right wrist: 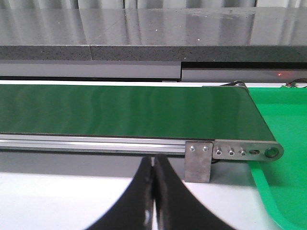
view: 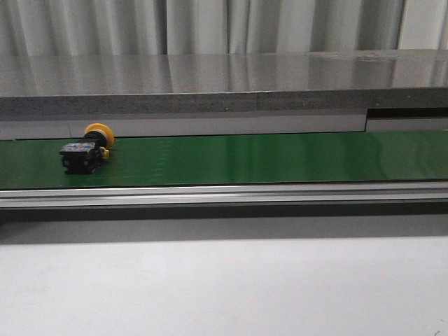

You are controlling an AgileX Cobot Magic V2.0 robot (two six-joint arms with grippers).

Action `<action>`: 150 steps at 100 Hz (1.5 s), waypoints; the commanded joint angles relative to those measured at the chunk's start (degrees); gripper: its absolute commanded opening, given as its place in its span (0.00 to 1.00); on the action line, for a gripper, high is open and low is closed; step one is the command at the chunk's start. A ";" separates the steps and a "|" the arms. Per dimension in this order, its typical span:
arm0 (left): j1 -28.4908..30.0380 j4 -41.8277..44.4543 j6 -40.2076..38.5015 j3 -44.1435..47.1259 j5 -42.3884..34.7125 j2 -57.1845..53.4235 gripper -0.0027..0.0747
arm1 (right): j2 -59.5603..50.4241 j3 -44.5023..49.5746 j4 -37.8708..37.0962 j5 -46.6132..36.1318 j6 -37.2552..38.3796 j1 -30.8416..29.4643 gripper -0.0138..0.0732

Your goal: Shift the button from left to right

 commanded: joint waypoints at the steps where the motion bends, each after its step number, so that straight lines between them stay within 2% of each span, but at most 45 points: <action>1: -0.38 -1.05 -0.14 -1.53 -4.42 0.38 0.70 | -1.12 -0.83 -0.32 -4.68 -0.20 0.12 0.08; 12: -0.38 -1.05 -0.14 -1.53 -4.42 0.38 0.69 | -1.12 -0.83 -0.32 -4.68 -0.20 0.12 0.08; 22: -0.38 -1.05 -0.14 -1.53 -4.42 0.38 0.61 | -1.12 -0.83 -0.32 -4.68 -0.20 0.12 0.08; 48: -0.38 -1.05 -0.14 -1.53 -4.42 0.38 0.17 | -1.12 -0.83 -0.32 -4.68 -0.20 0.12 0.08; 59: -0.38 -1.05 -0.14 -1.53 -4.42 0.38 0.01 | -1.12 -0.83 -0.32 -4.67 -0.20 0.12 0.08; 122: -0.38 -1.05 -0.14 -1.53 -4.42 0.38 0.01 | -1.12 -0.95 -0.32 -7.67 -0.20 0.12 0.08; 150: -0.38 -1.05 -0.14 -1.53 -4.42 0.38 0.01 | 0.37 -4.17 1.20 -6.71 -0.20 0.12 0.08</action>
